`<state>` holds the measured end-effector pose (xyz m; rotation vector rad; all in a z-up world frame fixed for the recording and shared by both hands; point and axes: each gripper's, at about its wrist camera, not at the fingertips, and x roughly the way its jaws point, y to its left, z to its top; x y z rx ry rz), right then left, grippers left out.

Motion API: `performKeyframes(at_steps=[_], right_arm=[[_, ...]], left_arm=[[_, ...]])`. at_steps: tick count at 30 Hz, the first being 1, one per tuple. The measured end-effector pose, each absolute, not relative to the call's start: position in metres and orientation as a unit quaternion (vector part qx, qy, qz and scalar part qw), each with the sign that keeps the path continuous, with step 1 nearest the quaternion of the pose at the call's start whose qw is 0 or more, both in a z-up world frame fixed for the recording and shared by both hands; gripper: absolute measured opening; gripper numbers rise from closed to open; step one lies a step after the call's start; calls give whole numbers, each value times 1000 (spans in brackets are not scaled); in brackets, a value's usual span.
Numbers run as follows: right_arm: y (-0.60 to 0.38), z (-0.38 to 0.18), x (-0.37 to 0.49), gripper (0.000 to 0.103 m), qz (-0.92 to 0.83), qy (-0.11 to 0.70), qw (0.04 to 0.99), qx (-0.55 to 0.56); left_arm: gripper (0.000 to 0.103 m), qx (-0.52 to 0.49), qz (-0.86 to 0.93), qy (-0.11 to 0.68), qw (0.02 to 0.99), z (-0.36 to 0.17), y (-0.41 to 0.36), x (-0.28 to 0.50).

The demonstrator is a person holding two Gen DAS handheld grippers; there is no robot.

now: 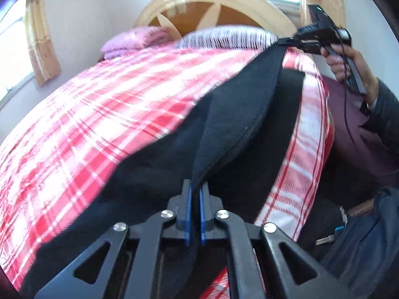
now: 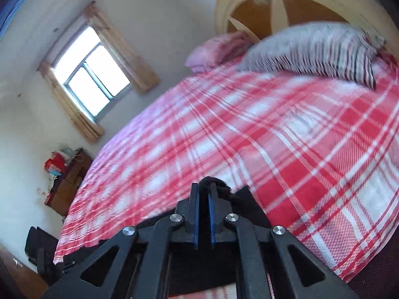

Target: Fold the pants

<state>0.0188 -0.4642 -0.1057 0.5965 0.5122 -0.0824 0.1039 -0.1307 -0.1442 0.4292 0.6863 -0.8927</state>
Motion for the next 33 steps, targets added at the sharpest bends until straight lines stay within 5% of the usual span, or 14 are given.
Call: performKeyframes(at_steps=[11, 16, 20, 25, 27, 29, 33], right_arm=[[-470, -153, -27, 7, -67, 332, 902, 267], [-485, -136, -38, 37, -122, 300, 909, 262], [-499, -118, -14, 38, -102, 296, 907, 280], [-502, -135, 51, 38, -58, 389, 869, 300], [-501, -144, 63, 32, -52, 405, 862, 301], [-496, -148, 73, 7, -45, 417, 859, 294], [-485, -128, 70, 3, -45, 378, 888, 259]], left_arm=[[6, 235, -450, 358, 783, -189, -139, 81], [6, 234, -454, 364, 779, -187, -141, 85], [7, 231, -454, 366, 778, -187, -146, 92], [7, 231, -453, 364, 780, -187, -146, 89], [7, 226, -454, 366, 780, -188, -145, 90], [7, 223, -455, 366, 780, -189, -143, 89], [7, 222, -454, 365, 782, -189, -143, 89]])
